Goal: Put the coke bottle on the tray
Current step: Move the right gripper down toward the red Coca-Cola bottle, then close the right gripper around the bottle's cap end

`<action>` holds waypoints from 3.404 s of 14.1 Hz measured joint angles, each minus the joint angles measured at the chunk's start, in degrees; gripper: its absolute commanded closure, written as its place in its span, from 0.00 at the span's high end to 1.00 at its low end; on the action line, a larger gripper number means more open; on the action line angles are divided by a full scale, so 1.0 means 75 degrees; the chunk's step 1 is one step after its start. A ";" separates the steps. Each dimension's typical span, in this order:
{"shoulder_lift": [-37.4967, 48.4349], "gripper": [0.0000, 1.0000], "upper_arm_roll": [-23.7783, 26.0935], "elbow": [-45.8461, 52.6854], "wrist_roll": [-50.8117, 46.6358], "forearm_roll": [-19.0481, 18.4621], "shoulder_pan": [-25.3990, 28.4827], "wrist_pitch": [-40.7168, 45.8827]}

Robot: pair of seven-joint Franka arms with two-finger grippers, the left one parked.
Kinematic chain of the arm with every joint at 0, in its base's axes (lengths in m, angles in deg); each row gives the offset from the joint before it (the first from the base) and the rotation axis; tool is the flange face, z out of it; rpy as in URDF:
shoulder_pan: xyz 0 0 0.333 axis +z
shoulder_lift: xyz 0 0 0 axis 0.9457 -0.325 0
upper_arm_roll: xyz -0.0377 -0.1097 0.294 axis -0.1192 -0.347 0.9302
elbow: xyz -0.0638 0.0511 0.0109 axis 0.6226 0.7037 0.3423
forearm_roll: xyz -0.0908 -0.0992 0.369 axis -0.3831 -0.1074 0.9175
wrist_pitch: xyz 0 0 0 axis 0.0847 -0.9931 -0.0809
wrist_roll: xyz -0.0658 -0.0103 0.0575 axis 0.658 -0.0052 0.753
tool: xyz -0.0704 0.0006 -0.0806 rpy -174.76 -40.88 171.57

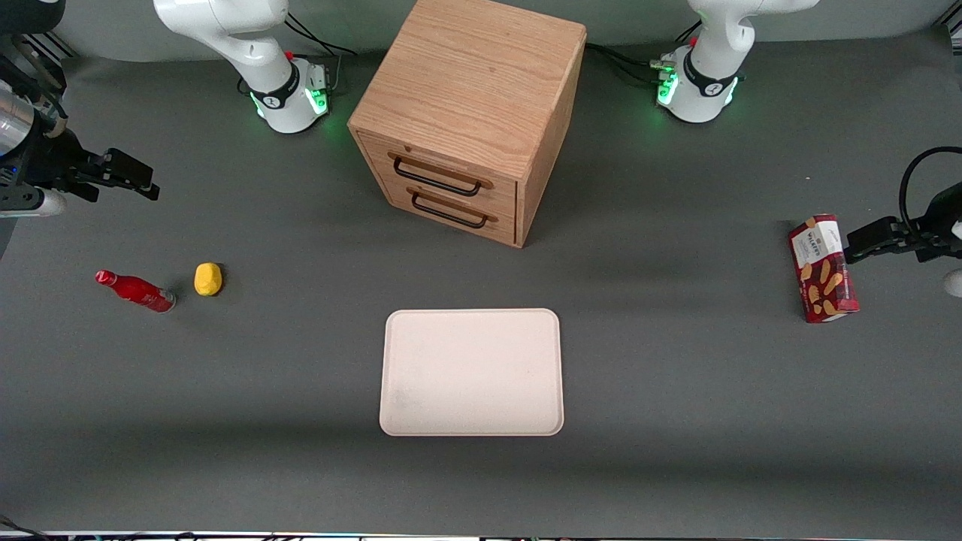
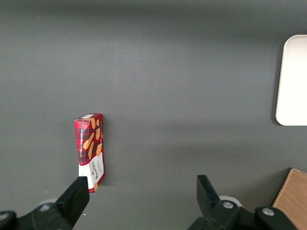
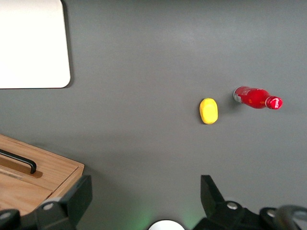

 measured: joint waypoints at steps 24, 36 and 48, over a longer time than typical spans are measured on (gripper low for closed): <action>-0.1749 1.00 -0.3231 -0.2797 0.5628 0.0090 -0.0129 -0.5467; -0.2534 1.00 -0.3488 -0.3262 0.7080 0.1130 -0.0128 -0.6480; -0.2534 0.39 -0.3568 -0.3353 0.7300 0.1140 -0.0129 -0.6489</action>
